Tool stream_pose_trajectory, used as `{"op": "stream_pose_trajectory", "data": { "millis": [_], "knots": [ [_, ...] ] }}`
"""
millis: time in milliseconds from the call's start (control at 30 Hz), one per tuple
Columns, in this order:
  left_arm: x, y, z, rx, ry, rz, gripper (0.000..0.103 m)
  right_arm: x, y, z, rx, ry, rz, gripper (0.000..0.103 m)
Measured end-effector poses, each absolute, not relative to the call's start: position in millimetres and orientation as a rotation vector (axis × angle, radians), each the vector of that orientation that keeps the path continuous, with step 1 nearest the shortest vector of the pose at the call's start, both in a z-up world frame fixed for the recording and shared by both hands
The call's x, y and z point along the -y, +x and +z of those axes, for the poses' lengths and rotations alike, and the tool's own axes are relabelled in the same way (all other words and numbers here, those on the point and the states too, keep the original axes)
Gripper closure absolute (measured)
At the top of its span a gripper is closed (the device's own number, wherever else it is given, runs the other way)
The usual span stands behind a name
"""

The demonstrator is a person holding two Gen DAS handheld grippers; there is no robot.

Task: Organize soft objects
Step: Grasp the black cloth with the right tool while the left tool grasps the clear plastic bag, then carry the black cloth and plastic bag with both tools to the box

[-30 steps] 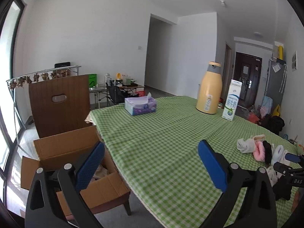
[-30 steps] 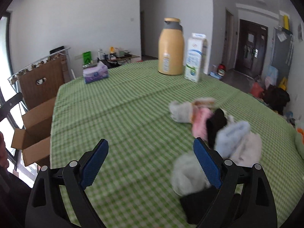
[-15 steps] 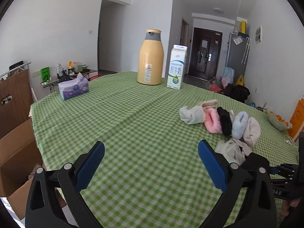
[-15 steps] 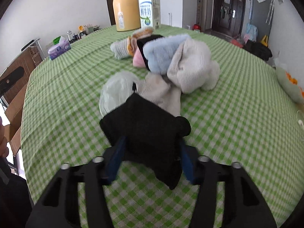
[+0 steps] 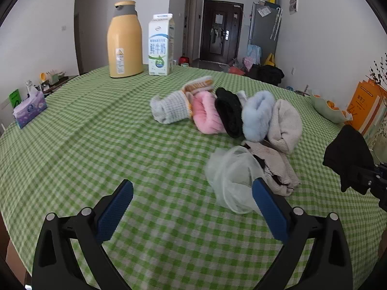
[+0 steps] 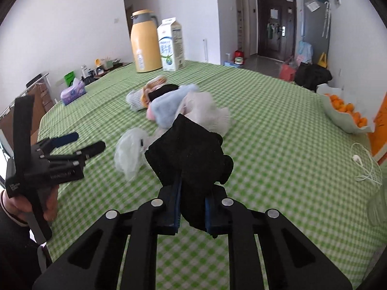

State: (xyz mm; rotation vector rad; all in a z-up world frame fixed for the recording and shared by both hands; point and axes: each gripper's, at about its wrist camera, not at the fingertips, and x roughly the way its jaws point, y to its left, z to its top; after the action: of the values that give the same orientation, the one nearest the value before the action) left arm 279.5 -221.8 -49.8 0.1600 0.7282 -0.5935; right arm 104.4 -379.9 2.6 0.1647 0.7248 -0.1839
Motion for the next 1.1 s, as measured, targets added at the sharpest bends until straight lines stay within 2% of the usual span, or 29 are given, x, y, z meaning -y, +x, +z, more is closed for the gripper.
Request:
{"op": "stream_pose_trajectory", "data": {
  "millis": [200,233,267,300,367,400,433,467,533,1100],
  "knots": [
    [251,298,-67,-0.853,0.184,-0.591,0.010,395,105,0,-0.720,0.201,-0.191,0.087],
    [251,300,-67,-0.854,0.169,-0.598,0.017,397,105,2,-0.717,0.206,-0.189,0.087],
    [253,301,-68,-0.856,0.164,-0.598,0.031,398,105,3,-0.714,0.209,-0.187,0.088],
    [256,303,-69,-0.863,0.174,-0.597,0.037,399,106,4,-0.711,0.207,-0.184,0.087],
    [264,302,-71,-0.865,0.215,-0.623,0.059,399,110,5,-0.708,0.205,-0.180,0.087],
    [269,300,-72,-0.864,0.247,-0.632,0.062,400,111,5,-0.708,0.203,-0.178,0.087],
    [273,298,-73,-0.862,0.273,-0.634,0.072,400,113,5,-0.708,0.203,-0.180,0.087],
    [276,295,-73,-0.855,0.288,-0.642,0.086,401,113,5,-0.709,0.203,-0.178,0.087],
    [275,292,-68,-0.824,0.297,-0.631,0.099,400,115,5,-0.711,0.200,-0.181,0.087],
    [177,291,-11,-0.650,0.099,-0.467,0.102,366,132,23,-0.672,0.136,-0.171,0.087]
  ]
}}
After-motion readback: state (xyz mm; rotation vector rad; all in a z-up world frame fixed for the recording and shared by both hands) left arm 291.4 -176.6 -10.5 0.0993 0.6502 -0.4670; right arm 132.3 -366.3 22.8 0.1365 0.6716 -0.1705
